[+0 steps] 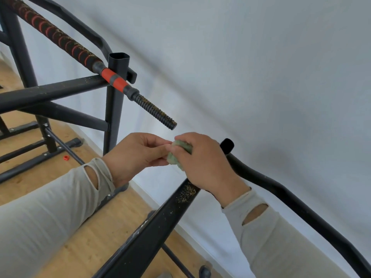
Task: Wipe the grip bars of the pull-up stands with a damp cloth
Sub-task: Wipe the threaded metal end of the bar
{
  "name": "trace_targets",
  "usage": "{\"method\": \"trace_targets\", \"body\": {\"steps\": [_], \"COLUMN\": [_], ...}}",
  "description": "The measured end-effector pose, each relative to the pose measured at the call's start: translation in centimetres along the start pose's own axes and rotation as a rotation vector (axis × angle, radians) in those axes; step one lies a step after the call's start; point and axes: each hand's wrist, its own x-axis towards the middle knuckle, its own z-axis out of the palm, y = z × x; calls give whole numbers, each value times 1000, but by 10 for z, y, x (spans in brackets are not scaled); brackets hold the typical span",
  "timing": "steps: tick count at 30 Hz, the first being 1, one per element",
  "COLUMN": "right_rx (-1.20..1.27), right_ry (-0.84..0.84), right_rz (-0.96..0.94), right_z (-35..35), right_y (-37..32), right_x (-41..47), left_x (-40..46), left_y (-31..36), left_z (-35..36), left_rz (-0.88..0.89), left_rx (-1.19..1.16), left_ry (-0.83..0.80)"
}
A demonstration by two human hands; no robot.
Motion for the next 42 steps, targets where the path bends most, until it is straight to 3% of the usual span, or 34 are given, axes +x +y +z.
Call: {"method": "trace_targets", "body": {"steps": [3,6,10,16,19,27,31,37,42], "right_rx": [89,-127,-340,-585,-481,-142,-39,-354,-480], "right_ry": [-93,-100,-221,-209,-222,-8,-83,-276,-326], "right_rz": [-20,-78,39,-58,-26,-74,-70,-111,-11], "right_z": [-13,-33,-61,-55,-51,0,4,-48,-63], "right_y": [11,30,36,30,35,6,2,24,22], "right_x": [-18,-39,-55,-52,-49,-5,10,-29,-48], "left_x": [-2,-4,-8,-9,-8,-11,-12,-12,-8], "left_y": [2,2,5,9,10,8,5,2,-3], "left_z": [0,-4,-6,-6,-5,-7,-11,-8,-5], "left_rz": [21,49,64,-20,-7,-18,-8,14,5], "left_rx": [28,77,171,255,292,209,161,133,189], "left_ry": [38,21,-23,-38,-23,-101,-76,-13,-107]}}
